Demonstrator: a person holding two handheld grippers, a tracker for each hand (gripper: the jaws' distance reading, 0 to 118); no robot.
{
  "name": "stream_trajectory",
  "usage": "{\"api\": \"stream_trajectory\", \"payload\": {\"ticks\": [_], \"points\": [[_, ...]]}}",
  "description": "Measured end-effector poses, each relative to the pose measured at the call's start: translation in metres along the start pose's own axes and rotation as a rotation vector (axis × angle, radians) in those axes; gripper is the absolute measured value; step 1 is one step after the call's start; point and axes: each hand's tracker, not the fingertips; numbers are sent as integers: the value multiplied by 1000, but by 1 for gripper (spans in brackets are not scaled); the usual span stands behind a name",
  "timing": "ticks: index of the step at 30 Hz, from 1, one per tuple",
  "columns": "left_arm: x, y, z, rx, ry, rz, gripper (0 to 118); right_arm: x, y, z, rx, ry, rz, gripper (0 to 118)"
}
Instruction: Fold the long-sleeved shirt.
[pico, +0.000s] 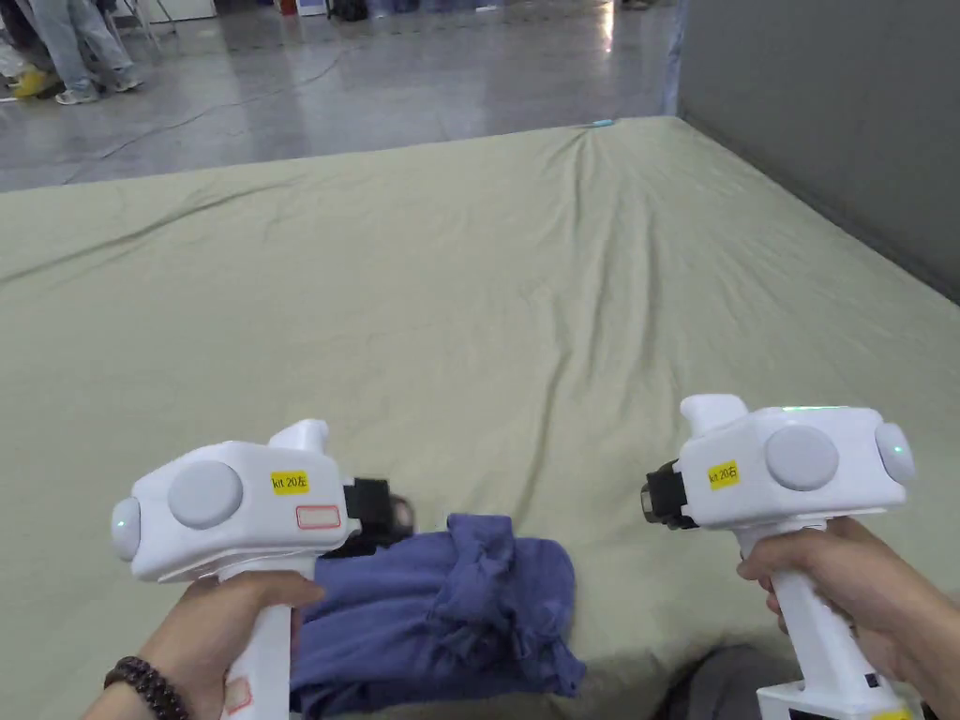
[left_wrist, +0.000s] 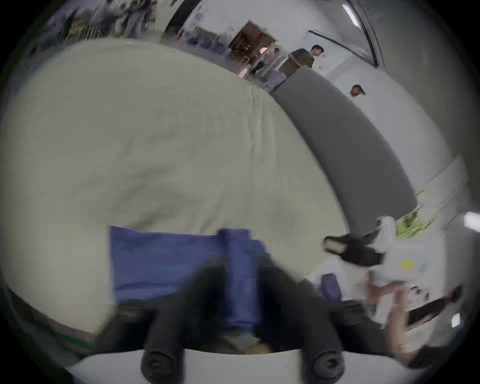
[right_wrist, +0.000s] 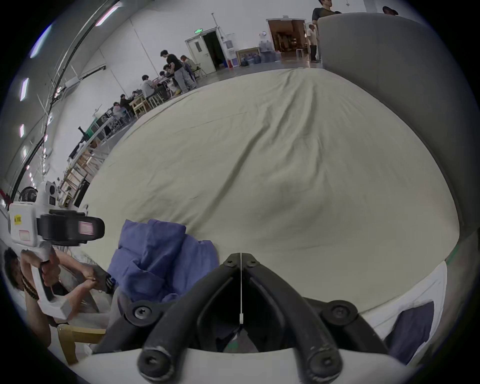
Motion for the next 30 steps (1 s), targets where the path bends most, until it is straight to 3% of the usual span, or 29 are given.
{"api": "stream_trajectory", "payload": {"ticks": [2, 10, 13, 17, 24, 30], "points": [[-4, -12, -9, -47, 155, -81, 0, -4, -1, -2, -4, 7, 10, 0], [29, -46, -85, -213, 106, -105, 0, -6, -4, -4, -12, 18, 10, 0], [63, -48, -101, -200, 154, -222, 0, 2, -7, 0, -9, 13, -8, 0], [94, -45, -115, -240, 7, -189, 0, 14, -11, 5, -9, -1, -28, 0], [117, -63, -170, -347, -4, -234, 0, 31, -19, 8, -15, -34, -69, 0], [100, -40, -120, -276, -62, -224, 0, 25, -14, 7, -12, -21, -79, 0]]}}
